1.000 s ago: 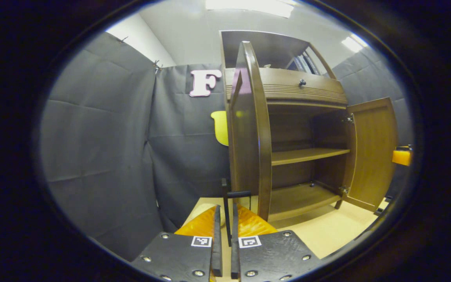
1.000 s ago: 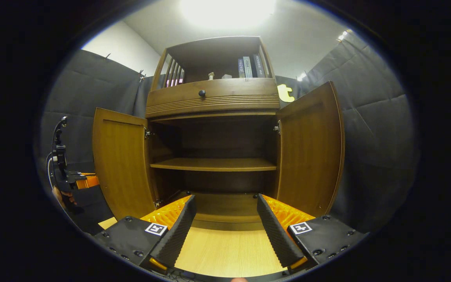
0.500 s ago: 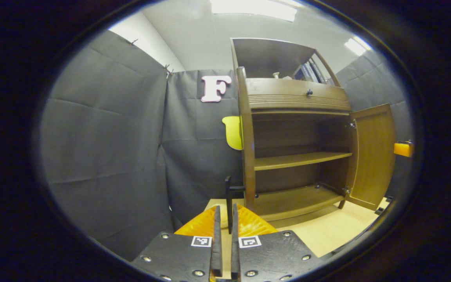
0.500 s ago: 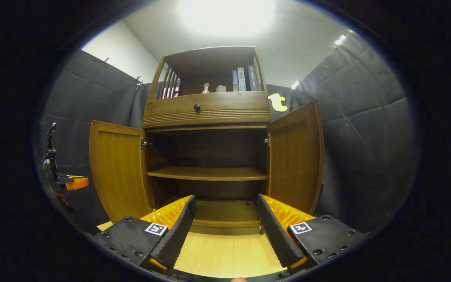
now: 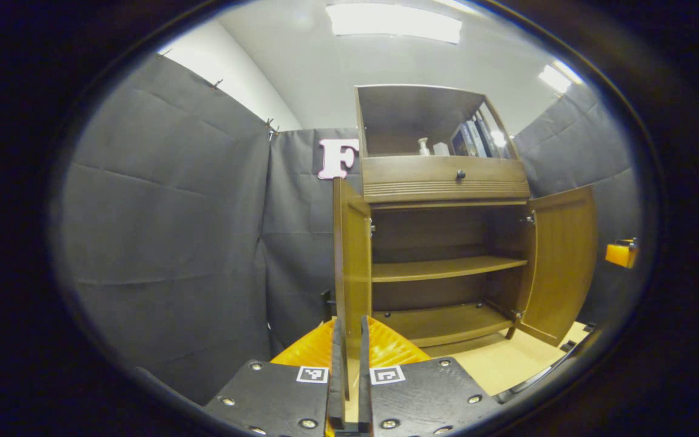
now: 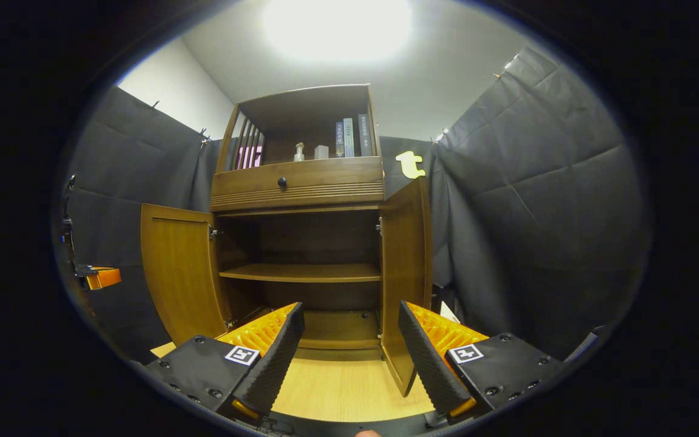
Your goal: Open the right door of the double-door shoe cabinet with the right hand, and open the left door with the left hand.
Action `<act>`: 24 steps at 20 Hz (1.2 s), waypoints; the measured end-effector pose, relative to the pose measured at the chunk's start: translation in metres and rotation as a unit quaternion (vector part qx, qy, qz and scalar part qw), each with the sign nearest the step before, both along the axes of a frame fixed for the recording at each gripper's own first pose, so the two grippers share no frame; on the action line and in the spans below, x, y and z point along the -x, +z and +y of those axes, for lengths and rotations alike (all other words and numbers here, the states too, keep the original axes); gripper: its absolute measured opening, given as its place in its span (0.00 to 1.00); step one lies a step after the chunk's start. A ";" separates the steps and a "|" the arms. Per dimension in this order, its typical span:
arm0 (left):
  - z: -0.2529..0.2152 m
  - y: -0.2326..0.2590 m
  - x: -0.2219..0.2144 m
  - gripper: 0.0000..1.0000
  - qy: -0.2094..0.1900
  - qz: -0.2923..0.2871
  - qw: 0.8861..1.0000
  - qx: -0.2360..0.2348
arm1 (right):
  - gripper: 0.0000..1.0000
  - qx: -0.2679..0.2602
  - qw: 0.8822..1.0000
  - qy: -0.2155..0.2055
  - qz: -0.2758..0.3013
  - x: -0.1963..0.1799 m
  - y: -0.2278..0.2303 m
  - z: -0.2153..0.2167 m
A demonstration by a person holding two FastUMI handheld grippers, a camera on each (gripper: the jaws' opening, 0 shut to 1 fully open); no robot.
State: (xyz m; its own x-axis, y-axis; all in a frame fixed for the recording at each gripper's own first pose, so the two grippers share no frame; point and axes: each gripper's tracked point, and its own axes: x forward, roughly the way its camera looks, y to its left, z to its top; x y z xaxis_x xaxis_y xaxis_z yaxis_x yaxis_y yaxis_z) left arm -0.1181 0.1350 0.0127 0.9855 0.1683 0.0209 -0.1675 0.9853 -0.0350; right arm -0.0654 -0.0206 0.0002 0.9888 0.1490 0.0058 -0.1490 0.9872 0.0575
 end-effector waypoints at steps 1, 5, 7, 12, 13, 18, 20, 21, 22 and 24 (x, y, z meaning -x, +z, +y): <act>-0.003 0.001 0.007 0.10 0.001 -0.002 1.000 0.000 | 0.92 0.002 1.000 -0.002 -0.002 0.005 0.000 -0.004; -0.012 0.004 0.031 0.10 0.002 -0.007 1.000 -0.009 | 0.92 0.003 1.000 -0.007 -0.012 0.020 0.005 -0.014; -0.015 0.004 0.038 0.10 0.003 -0.008 1.000 -0.013 | 0.98 0.001 1.000 -0.009 -0.015 0.026 0.006 -0.018; -0.020 0.005 0.049 0.22 -0.005 -0.008 1.000 -0.011 | 0.98 -0.004 1.000 -0.011 -0.019 0.033 0.007 -0.018; -0.018 0.007 0.051 0.28 -0.004 -0.009 1.000 -0.013 | 0.98 -0.003 1.000 -0.011 -0.019 0.034 0.006 -0.018; -0.021 0.011 0.054 0.58 -0.001 -0.011 1.000 -0.023 | 0.92 -0.003 1.000 -0.011 -0.022 0.036 0.009 -0.020; -0.023 0.011 0.055 0.71 0.001 -0.011 1.000 -0.023 | 0.92 -0.005 1.000 -0.012 -0.023 0.036 0.010 -0.021; -0.020 0.012 0.055 0.78 0.005 -0.013 1.000 -0.024 | 0.92 -0.004 1.000 -0.012 -0.023 0.036 0.010 -0.022; -0.021 0.013 0.055 0.85 0.008 -0.015 1.000 -0.025 | 0.92 -0.004 1.000 -0.012 -0.024 0.036 0.011 -0.023; -0.022 0.014 0.055 0.85 0.010 -0.018 1.000 -0.024 | 0.92 -0.002 1.000 -0.012 -0.024 0.036 0.012 -0.023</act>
State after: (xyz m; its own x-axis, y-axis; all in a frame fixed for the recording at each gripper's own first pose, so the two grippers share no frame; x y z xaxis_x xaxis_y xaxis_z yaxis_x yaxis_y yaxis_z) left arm -0.1732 0.1133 0.0271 0.9804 0.1862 0.0640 -0.1869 0.9824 0.0056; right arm -0.1015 -0.0432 0.0123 0.9905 0.1260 0.0544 -0.1289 0.9901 0.0551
